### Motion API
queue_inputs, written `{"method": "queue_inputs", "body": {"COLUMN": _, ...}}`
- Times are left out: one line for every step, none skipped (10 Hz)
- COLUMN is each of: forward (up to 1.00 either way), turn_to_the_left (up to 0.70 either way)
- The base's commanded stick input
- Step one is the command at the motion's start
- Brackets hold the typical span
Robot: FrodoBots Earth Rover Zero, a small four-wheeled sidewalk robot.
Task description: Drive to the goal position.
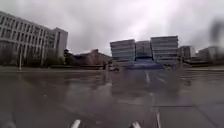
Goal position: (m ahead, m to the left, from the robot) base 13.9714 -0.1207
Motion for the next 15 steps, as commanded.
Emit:
{"method": "queue_inputs", "body": {"forward": 1.0, "turn_to_the_left": 0.0}}
{"method": "queue_inputs", "body": {"forward": 1.0, "turn_to_the_left": 0.0}}
{"method": "queue_inputs", "body": {"forward": 1.0, "turn_to_the_left": 0.0}}
{"method": "queue_inputs", "body": {"forward": 1.0, "turn_to_the_left": 0.0}}
{"method": "queue_inputs", "body": {"forward": 1.0, "turn_to_the_left": 0.0}}
{"method": "queue_inputs", "body": {"forward": 1.0, "turn_to_the_left": 0.0}}
{"method": "queue_inputs", "body": {"forward": 1.0, "turn_to_the_left": 0.0}}
{"method": "queue_inputs", "body": {"forward": 1.0, "turn_to_the_left": 0.0}}
{"method": "queue_inputs", "body": {"forward": 1.0, "turn_to_the_left": 0.0}}
{"method": "queue_inputs", "body": {"forward": 1.0, "turn_to_the_left": 0.0}}
{"method": "queue_inputs", "body": {"forward": 1.0, "turn_to_the_left": 0.0}}
{"method": "queue_inputs", "body": {"forward": 1.0, "turn_to_the_left": 0.0}}
{"method": "queue_inputs", "body": {"forward": 1.0, "turn_to_the_left": 0.0}}
{"method": "queue_inputs", "body": {"forward": 1.0, "turn_to_the_left": 0.0}}
{"method": "queue_inputs", "body": {"forward": 1.0, "turn_to_the_left": 0.0}}
